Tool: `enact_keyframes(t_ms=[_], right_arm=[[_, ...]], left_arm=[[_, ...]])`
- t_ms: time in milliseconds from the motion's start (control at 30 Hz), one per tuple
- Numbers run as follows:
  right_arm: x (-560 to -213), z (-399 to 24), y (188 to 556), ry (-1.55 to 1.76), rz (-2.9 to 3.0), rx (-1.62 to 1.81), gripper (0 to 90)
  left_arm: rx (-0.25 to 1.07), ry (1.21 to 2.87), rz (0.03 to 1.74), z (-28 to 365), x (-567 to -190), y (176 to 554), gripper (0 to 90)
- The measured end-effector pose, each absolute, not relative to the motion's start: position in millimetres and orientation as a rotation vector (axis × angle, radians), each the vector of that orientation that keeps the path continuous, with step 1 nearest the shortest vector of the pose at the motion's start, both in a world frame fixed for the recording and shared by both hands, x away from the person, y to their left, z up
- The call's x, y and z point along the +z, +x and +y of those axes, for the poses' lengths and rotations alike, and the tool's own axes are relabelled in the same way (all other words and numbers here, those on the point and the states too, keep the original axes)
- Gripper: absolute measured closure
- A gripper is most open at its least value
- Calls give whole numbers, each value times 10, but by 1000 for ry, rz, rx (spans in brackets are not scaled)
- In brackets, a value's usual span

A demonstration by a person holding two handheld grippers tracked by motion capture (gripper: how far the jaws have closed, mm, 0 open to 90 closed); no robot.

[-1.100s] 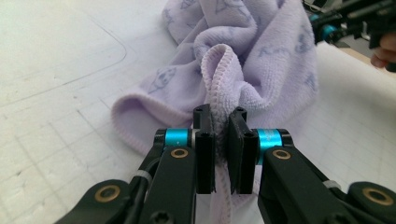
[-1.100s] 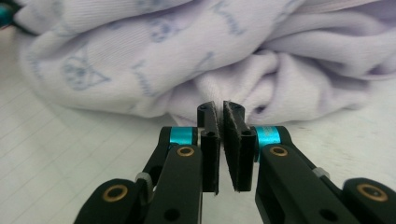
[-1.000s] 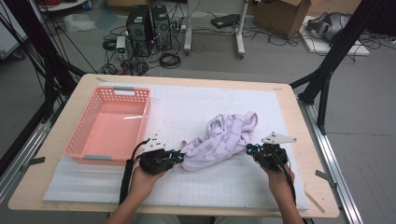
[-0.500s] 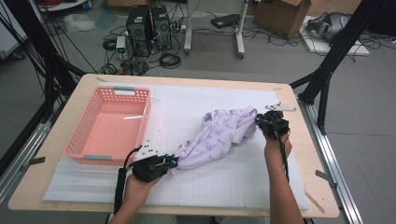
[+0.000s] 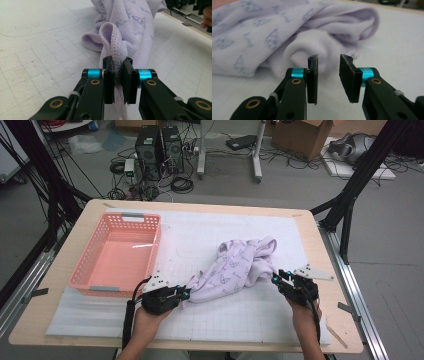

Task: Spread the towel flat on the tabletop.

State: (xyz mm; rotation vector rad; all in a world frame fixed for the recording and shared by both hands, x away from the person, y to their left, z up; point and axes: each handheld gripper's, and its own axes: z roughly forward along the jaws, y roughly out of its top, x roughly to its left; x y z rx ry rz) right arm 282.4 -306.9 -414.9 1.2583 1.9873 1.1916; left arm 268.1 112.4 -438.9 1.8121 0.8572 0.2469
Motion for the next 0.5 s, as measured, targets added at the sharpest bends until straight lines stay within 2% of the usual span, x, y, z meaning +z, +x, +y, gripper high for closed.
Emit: enact_keyframes(t_ms=[200, 333, 367, 467, 500], right_arm=[[-4101, -2961, 2747, 1230, 2023, 1260, 650], [-4151, -2735, 2738, 1165, 2146, 1319, 651], [-4228, -2565, 2775, 1144, 2209, 1265, 616], [-4319, -2406, 2847, 1129, 2247, 1222, 598], [-4412, -2265, 2946, 1131, 2284, 1214, 541]], left_arm=[[260, 1816, 838, 1111, -4386, 2672, 813], [255, 1820, 830, 1095, -4392, 2669, 813], [251, 1819, 829, 1086, -4392, 2664, 813], [252, 1817, 824, 1078, -4384, 2648, 813], [249, 1816, 822, 1079, -4382, 2645, 813]])
